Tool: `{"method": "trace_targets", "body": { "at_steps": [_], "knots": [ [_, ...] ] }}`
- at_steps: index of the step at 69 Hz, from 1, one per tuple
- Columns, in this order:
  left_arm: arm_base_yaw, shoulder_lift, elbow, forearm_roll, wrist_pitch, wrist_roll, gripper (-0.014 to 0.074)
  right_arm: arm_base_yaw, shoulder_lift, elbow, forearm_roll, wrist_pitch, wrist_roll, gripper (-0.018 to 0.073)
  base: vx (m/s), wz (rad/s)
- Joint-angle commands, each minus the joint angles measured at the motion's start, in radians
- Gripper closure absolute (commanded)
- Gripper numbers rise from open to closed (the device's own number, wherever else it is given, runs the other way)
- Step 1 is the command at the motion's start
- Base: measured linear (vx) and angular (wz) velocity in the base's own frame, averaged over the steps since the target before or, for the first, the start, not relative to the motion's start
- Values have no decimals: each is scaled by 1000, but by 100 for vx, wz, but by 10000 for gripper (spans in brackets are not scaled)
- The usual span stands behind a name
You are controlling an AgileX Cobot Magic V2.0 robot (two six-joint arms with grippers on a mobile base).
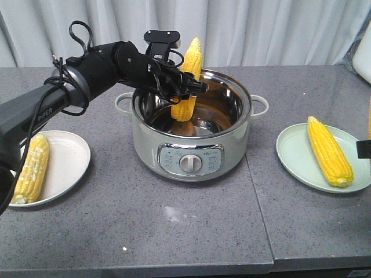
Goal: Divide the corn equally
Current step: 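Grasp the last corn cob and lift it from the pot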
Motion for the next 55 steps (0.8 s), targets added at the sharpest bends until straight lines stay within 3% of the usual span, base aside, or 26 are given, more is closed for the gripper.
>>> {"method": "trace_targets", "body": {
  "at_steps": [1, 13, 42, 55],
  "knots": [
    [-21, -61, -26, -37, -49, -8, 397, -8, -17, -28, -13, -57, -4, 365, 0, 0],
    [-21, -61, -26, -37, -48, -7, 461, -8, -17, -28, -13, -57, -4, 365, 0, 0],
    [-20, -118, -26, -39, -48, -7, 463, -8, -17, -28, -13, -57, -4, 365, 0, 0],
    [-19, -167, -25, 23, 6, -2, 463, -8, -17, -28, -13, -56, -4, 365, 0, 0]
  ]
}}
